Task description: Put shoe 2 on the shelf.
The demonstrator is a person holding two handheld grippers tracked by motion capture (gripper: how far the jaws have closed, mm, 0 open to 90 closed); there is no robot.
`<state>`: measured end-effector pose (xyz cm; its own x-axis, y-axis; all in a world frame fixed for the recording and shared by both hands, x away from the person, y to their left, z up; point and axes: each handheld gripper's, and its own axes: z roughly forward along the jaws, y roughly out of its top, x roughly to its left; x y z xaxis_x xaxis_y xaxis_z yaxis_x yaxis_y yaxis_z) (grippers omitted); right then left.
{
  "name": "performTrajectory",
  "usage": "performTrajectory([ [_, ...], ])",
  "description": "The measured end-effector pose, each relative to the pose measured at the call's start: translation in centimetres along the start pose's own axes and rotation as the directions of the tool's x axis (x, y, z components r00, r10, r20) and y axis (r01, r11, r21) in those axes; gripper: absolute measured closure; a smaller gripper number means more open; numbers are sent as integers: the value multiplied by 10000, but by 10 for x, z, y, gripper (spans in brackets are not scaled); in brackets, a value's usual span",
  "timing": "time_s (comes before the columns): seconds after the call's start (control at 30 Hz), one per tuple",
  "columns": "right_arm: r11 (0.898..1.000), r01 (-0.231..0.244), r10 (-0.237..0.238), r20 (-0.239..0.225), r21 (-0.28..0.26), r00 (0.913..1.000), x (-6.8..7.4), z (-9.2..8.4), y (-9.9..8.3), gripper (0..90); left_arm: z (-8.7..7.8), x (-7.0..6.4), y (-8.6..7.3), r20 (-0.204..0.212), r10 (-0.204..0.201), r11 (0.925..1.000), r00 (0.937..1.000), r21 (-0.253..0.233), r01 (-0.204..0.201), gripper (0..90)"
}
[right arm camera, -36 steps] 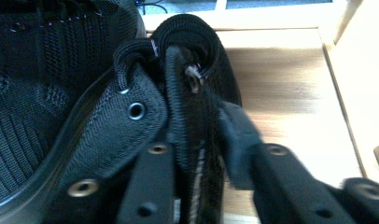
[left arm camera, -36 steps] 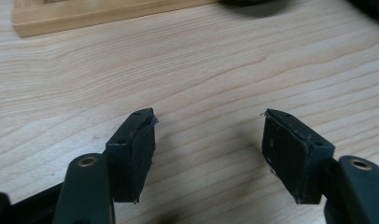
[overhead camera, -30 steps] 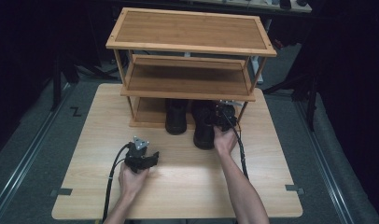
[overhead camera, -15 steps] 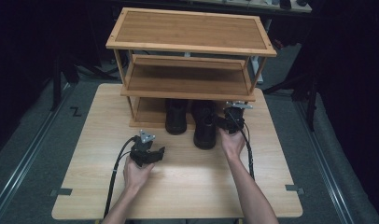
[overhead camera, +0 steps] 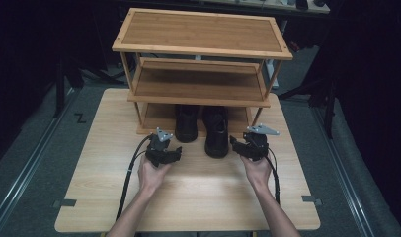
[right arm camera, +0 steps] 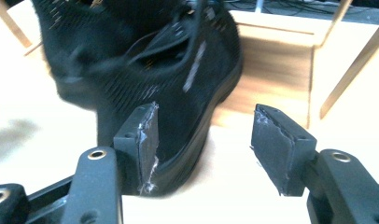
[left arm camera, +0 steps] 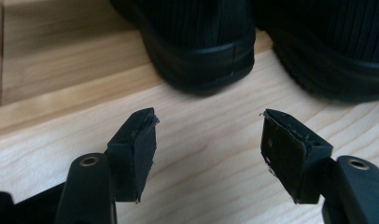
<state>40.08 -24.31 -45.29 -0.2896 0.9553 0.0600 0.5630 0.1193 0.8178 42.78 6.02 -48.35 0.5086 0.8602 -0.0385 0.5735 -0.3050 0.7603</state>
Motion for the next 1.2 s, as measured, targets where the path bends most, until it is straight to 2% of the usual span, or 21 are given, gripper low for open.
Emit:
performTrajectory([
  [0.03, 9999, 116, -116, -82, -7, 9999, 2, -2, -3, 406, 1, -1, 2, 15, -64, 9999, 10000, -127, 64, 359],
  [0.13, 9995, 302, -298, -314, 105, 9991, 10, -4, -11, 394, 5, -4, 12, -62, -80, 10000, 9999, -48, 79, 355],
  [0.27, 9978, 593, -578, -467, 307, 9972, 22, 1, -16, 382, 10, -8, 25, -202, -149, 9998, 9997, -121, 146, 355],
  [0.43, 9979, 599, -582, -663, 248, 9961, 34, 10, -13, 380, 17, -14, 40, -301, -258, 9995, 9992, -182, 253, 359],
  [0.53, 9977, 610, -592, -593, 301, 9965, 41, 16, -10, 378, 24, -17, 48, -326, -411, 9990, 9986, -169, 406, 363],
  [0.67, 9979, 480, -455, -571, 432, 9973, 44, 27, -4, 379, 34, -25, 55, -465, -265, 9996, 9986, -90, 261, 389],
  [0.8, 9967, 522, -500, -359, 619, 9981, 45, 36, -1, 474, 40, -33, 62, -884, -23, 10000, 9961, 71, 29, 413],
  [0.9, 9970, 519, -494, -432, 573, 9978, 43, 35, 1, 575, 42, -29, 65, -1044, -319, 9995, 9940, 31, 324, 484],
  [0.97, 9963, 594, -564, -494, 626, 9972, 43, 34, 4, 654, 42, -26, 66, -1112, -366, 9993, 9931, 77, 377, 551],
  [1.03, 9959, 607, -571, -545, 671, 9969, 42, 35, 7, 707, 42, -22, 66, -990, -456, 9989, 9940, 57, 464, 622],
  [1.1, 9959, 569, -526, -617, 703, 9967, 41, 36, 9, 727, 42, -19, 66, -768, -526, 9985, 9957, 96, 535, 650],
  [1.2, 9963, 416, -367, -668, 746, 9971, 39, 38, 11, 743, 42, -17, 67, -659, -573, 9982, 9962, 114, 581, 695],
])
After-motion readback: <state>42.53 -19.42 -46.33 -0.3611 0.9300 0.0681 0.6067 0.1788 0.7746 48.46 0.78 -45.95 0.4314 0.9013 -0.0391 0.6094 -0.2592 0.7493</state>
